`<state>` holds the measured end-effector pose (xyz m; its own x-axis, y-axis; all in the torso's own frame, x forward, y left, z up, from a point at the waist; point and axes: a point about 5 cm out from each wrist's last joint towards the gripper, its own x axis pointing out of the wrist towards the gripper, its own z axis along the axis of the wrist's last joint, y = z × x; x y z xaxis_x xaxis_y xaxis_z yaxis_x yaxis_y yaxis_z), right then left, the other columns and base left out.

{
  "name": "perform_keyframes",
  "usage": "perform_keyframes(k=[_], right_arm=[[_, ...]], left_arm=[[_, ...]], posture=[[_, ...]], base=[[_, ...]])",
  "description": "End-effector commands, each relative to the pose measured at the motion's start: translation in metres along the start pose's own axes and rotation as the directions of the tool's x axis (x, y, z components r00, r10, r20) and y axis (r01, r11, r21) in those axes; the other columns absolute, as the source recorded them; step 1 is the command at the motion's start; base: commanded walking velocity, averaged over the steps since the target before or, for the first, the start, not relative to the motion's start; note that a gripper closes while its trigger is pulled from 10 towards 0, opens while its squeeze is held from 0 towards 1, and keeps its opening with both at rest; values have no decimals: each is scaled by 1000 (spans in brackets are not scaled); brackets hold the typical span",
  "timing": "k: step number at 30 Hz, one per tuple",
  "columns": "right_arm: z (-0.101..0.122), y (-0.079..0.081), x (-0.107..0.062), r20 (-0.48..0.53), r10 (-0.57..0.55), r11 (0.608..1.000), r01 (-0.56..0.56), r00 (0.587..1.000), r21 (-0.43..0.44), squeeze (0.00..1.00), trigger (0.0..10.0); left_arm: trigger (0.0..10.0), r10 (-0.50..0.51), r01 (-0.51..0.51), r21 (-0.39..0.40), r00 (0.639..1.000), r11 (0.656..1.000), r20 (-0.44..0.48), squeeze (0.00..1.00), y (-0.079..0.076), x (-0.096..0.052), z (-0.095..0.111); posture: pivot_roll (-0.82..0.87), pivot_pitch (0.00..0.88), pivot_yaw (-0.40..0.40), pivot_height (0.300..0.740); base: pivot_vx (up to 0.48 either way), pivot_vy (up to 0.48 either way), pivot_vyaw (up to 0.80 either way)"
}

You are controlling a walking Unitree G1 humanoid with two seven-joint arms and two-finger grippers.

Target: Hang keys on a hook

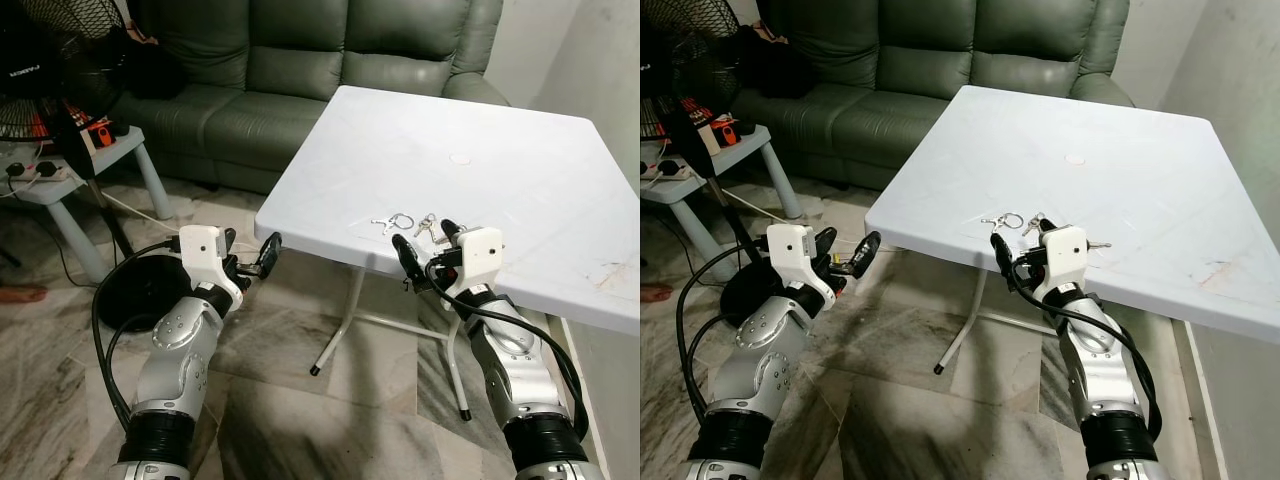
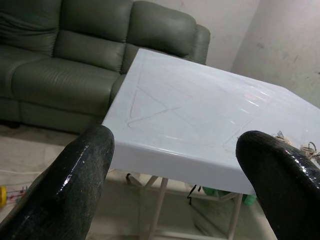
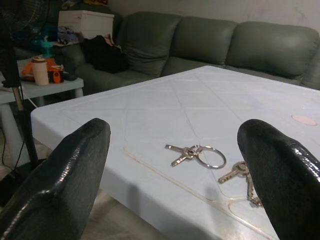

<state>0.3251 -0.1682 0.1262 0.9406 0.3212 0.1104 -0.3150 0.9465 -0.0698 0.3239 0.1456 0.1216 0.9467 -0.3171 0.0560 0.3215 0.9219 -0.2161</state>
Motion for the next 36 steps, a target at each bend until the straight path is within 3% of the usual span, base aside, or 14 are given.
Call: perform_keyframes(k=[1, 25, 36], right_arm=[[4, -1, -1, 15, 8, 1000, -8, 1000, 4, 0, 10000], [3, 1, -2, 13, 19, 1000, -19, 1000, 6, 0, 10000], [2, 1, -2, 8, 25, 1000, -25, 1000, 9, 0, 10000]], left_arm=[[10000, -9, 9, -2, 1000, 1000, 3, 0, 0, 3, 3], [10000, -6, 6, 1, 1000, 1000, -5, 0, -1, 3, 2], [10000, -14, 14, 9, 1000, 1000, -17, 0, -3, 2, -1]], posture=[[-52, 0, -29, 740], [-49, 0, -29, 740], [-42, 0, -36, 740]], base=[[289, 0, 0], [400, 0, 0], [0, 0, 0]])
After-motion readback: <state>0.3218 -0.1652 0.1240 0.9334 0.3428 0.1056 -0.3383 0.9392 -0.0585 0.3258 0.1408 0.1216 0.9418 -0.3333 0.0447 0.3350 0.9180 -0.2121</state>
